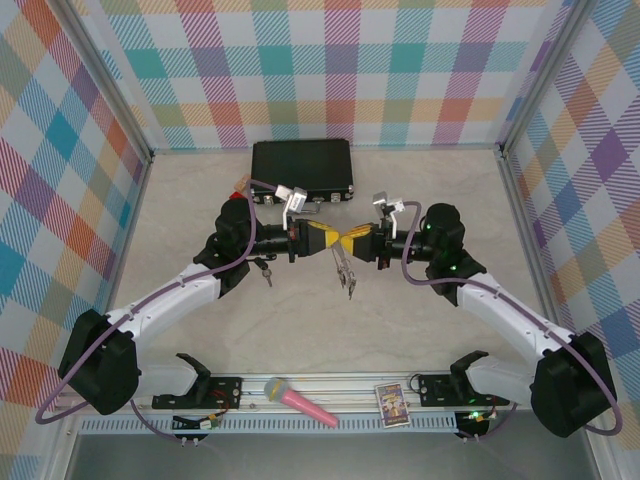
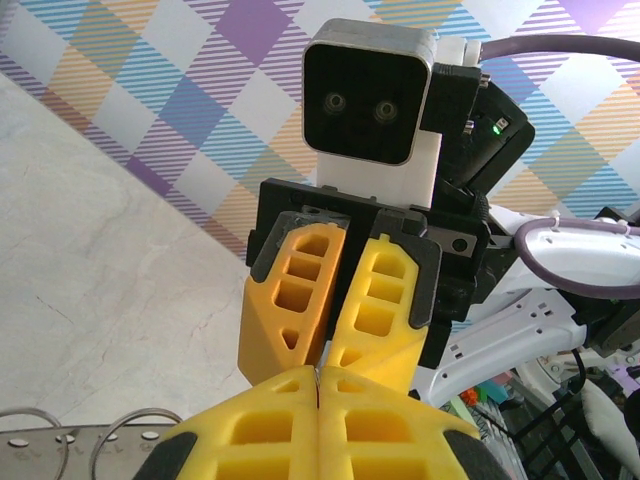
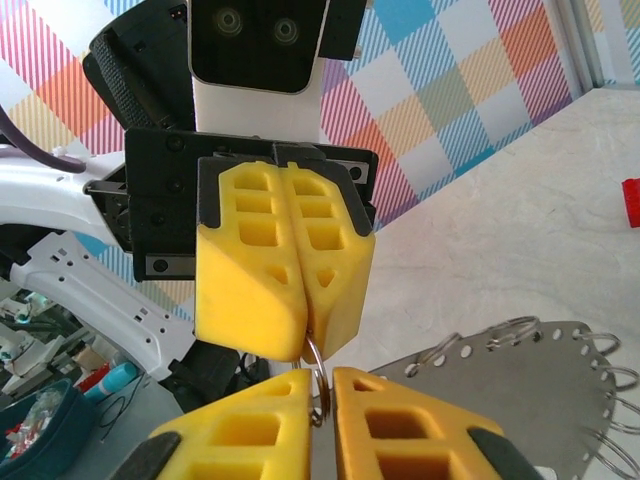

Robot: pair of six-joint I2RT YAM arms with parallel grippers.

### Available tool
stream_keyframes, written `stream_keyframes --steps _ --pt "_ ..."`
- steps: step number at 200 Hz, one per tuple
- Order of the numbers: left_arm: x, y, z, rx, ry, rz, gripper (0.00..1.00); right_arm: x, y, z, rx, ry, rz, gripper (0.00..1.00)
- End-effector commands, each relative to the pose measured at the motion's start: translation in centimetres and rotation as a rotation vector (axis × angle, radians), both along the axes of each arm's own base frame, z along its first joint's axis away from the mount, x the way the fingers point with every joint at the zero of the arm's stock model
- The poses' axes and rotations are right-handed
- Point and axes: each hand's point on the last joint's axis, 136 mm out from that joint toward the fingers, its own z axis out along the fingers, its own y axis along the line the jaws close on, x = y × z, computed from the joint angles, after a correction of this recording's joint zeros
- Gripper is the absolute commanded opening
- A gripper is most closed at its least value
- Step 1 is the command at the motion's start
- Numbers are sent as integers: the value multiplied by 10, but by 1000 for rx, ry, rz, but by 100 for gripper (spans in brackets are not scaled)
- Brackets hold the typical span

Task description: Put the keys on the keyring

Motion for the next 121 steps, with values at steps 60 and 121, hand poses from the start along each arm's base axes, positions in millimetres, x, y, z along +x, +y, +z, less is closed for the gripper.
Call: stream_keyframes --steps 60,121 --pt "-5 3 13 -33 -49 -13 0 -4 3 18 33 -54 33 0" --pt "2 13 12 -67 -56 100 27 8 0 19 63 -44 -27 0"
